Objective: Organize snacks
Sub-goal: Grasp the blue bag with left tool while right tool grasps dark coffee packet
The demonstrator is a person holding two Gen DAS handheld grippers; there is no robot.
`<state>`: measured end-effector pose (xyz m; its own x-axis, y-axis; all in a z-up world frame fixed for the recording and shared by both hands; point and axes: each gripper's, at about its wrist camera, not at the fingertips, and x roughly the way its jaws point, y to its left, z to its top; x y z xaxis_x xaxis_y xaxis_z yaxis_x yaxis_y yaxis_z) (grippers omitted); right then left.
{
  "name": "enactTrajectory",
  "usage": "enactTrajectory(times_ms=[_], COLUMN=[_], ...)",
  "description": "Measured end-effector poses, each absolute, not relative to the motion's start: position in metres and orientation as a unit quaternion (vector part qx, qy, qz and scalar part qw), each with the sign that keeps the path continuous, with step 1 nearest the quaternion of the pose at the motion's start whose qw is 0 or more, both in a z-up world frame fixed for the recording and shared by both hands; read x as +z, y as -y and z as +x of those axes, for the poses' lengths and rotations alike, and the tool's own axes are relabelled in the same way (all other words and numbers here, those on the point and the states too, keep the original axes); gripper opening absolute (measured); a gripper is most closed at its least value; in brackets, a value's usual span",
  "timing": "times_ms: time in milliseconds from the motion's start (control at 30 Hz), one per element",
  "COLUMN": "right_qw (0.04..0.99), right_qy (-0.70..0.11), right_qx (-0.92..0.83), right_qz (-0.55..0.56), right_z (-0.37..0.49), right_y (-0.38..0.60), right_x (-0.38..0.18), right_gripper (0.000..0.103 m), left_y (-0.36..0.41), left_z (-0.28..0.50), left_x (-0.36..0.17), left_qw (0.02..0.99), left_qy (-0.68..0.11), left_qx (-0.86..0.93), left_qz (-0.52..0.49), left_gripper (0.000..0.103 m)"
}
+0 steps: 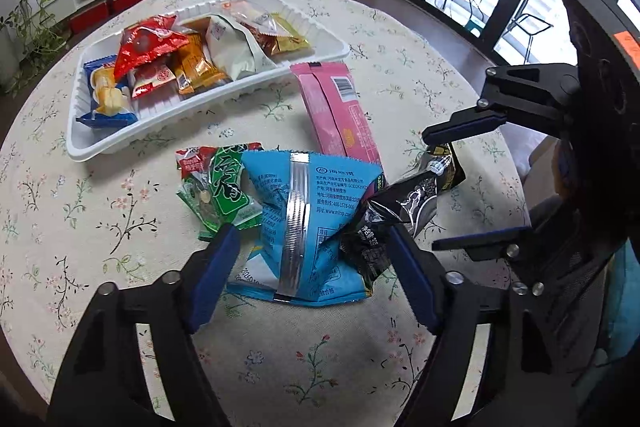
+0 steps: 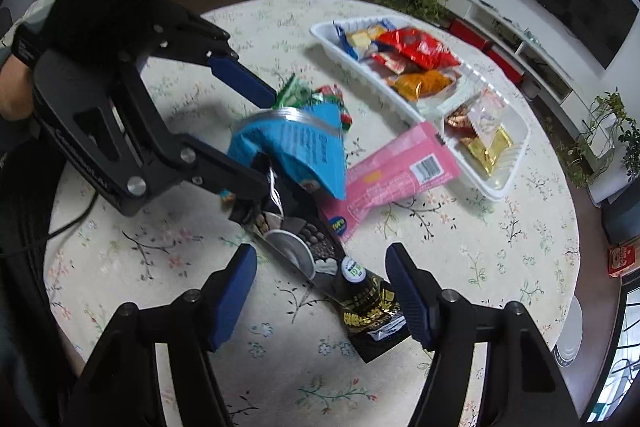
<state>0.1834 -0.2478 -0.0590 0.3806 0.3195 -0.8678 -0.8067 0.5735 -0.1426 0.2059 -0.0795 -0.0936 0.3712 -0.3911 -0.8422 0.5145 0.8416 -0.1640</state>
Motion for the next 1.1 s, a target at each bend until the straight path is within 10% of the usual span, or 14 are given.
enactTrajectory(times_ms=[633, 1100], right_qw=[0.736, 0.746], right_qy=[-0.460, -0.467], right_qx=[0.385, 0.378], right_qz=[-0.314, -0.287], right_z=[0.177, 0.183], right_y=[0.251, 0.246], right_x=[-0.083, -0.082], right_gripper=[0.038, 0.040], left_y=[0.077, 0.079], left_z=[0.214, 0.229], left_x=[-0.095, -0.100], left_qw=[0.816, 0.805], left_qy=[-0.502, -0.522], left_qx=[-0.283, -0.276], left_qz=[0.048, 0.050], left_gripper=[0.069, 0.069])
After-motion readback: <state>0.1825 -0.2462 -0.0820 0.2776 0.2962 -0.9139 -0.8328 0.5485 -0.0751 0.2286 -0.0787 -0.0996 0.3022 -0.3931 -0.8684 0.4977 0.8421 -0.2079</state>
